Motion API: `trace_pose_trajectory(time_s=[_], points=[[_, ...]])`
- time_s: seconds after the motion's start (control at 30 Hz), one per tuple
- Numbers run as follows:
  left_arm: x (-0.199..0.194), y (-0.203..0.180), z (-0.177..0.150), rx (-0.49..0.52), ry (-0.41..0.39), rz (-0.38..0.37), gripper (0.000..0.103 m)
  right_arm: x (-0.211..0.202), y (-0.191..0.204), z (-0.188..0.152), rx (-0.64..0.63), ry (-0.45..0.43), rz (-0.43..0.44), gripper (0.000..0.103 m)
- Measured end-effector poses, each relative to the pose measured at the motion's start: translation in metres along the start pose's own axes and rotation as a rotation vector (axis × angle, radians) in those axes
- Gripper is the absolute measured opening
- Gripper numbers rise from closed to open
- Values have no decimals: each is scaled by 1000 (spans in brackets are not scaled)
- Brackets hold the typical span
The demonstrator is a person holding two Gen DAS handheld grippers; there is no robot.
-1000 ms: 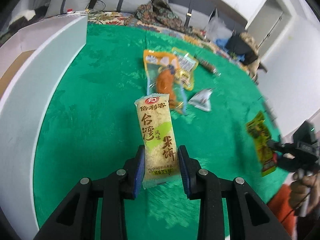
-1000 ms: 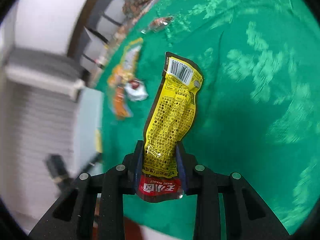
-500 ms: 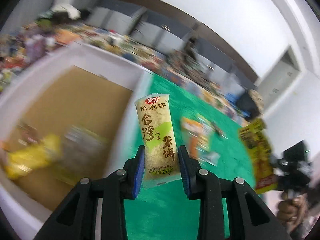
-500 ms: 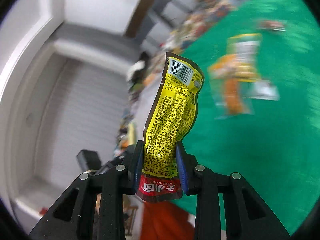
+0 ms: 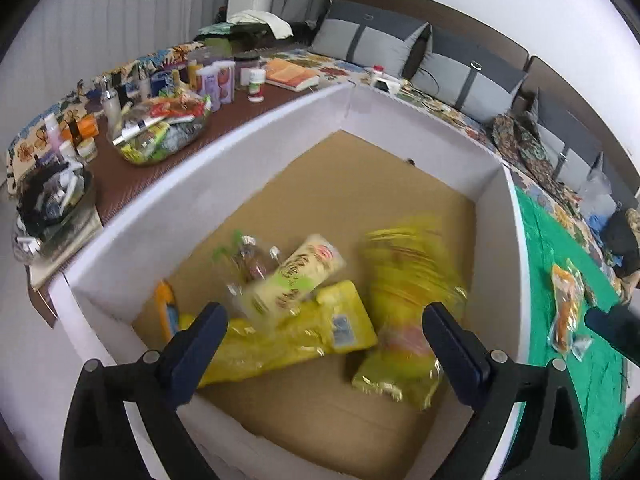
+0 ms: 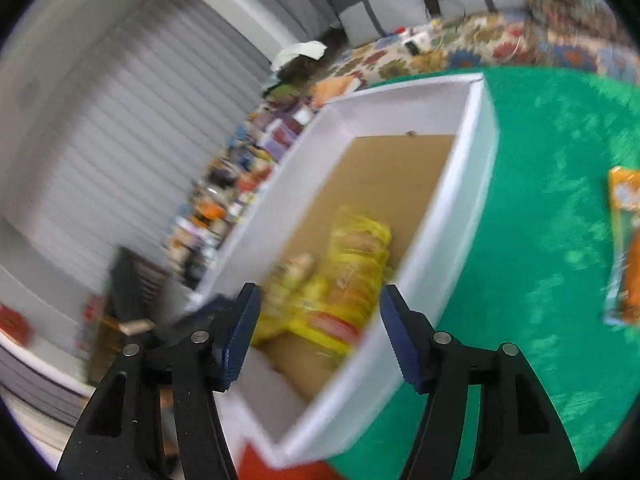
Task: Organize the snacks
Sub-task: 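Grasp the rice-cake pack with the left tool while the right tool carries its pack into the box, then open both tools in the box and withdraw them over the cloth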
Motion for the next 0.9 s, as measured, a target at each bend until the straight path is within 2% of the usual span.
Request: trace_pose_trajectory(time_s=[0.07, 0.1, 0.17, 0.2, 0.23, 0.3, 0.37, 0.43, 0.53, 0.6, 0.7, 0.77, 0.83, 0.9], points=[[-2, -16, -7, 14, -4, -14, 97, -13, -26, -15, -58, -28, -111, 68], [-7, -29, -12, 30, -13, -30, 97, -22, -49, -27, -89, -47, -197, 69], [-17, -62, -16, 62, -28, -71, 97, -42, -91, -48, -116, -74, -336, 69], [-23, -84, -22, 86, -39, -103, 98, -59, -127, -68, -126, -88, -450, 69], [-27, -105, -26, 109, -46, -133, 99, -66, -149, -75, -121, -92, -511, 69], [-34, -153, -39, 170, -53, -197, 102, -100, -214, -110, -67, -91, -657, 69], [-31, -209, -60, 245, -37, -257, 103, -125, -257, -137, -12, -90, -741, 69], [-14, -250, -81, 313, 16, -281, 103, -161, -309, -165, 73, -96, -830, 69], [36, -304, -122, 406, 141, -280, 103, -194, -350, -178, 158, -125, -892, 69], [69, -327, -141, 396, 197, -276, 103, -213, -370, -182, 213, -143, -916, 69], [97, -343, -145, 362, 187, -250, 103, -235, -386, -178, 251, -170, -930, 69], [112, -349, -141, 359, 157, -202, 102, -244, -395, -180, 265, -174, -939, 69], [118, -356, -135, 386, 97, -162, 103, -250, -405, -180, 285, -175, -931, 69], [126, -362, -132, 416, 87, -129, 103, -250, -407, -185, 296, -170, -925, 69]])
Point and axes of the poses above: each gripper's, at about its wrist camera, not at the fingertips, and x roughly the way its jaws point, y to its left, z to its top, the point moved 9 cm from there along x, roughly the way its jaws point, and after that the axes turned 9 degrees about y, right-handed, at the moved point
